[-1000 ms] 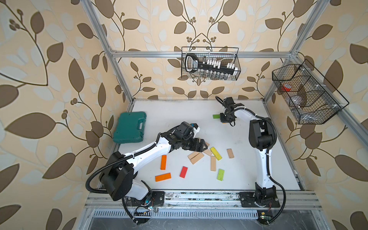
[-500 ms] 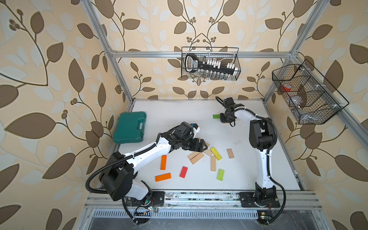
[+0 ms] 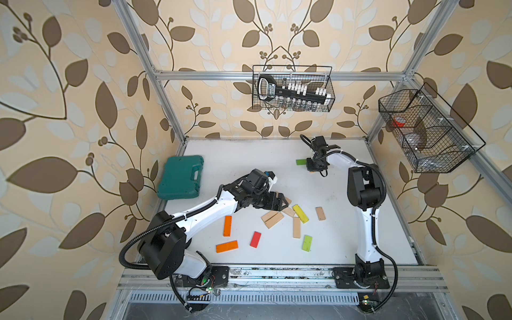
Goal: Assemble a giraffe with building blocks
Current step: Assemble the building block at the center of the board.
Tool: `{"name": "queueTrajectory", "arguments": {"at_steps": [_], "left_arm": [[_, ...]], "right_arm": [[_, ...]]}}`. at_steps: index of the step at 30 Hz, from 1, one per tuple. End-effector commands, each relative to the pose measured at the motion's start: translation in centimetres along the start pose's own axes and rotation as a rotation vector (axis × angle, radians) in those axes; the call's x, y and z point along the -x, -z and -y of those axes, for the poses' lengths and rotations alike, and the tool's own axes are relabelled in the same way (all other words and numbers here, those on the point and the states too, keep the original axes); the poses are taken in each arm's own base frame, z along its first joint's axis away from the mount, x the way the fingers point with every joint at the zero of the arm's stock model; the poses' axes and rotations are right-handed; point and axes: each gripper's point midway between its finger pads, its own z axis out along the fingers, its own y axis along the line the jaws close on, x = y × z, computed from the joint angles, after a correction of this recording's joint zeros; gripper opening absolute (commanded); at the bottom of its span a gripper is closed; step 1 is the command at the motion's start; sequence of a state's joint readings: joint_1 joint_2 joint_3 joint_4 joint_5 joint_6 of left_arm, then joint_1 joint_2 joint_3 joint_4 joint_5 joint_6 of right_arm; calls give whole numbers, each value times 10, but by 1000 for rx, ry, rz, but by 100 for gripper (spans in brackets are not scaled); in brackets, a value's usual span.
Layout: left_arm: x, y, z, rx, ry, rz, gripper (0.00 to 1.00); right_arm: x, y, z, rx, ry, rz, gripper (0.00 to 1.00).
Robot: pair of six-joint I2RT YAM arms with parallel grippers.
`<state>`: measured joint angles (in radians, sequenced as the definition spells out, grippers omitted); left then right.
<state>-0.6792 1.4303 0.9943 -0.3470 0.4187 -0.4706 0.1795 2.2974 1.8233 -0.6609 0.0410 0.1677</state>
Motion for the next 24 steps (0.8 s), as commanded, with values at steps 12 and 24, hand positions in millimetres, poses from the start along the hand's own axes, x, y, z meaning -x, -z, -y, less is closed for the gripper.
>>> {"name": "queueTrajectory", "arguments": {"at_steps": [12, 24], "left_arm": [[6, 11, 7, -21, -38, 35, 90], [-4, 58, 7, 51, -18, 86, 90]], "right_arm": [[-17, 5, 3, -27, 4, -71, 52], [-2, 139, -19, -67, 14, 120, 66]]}}
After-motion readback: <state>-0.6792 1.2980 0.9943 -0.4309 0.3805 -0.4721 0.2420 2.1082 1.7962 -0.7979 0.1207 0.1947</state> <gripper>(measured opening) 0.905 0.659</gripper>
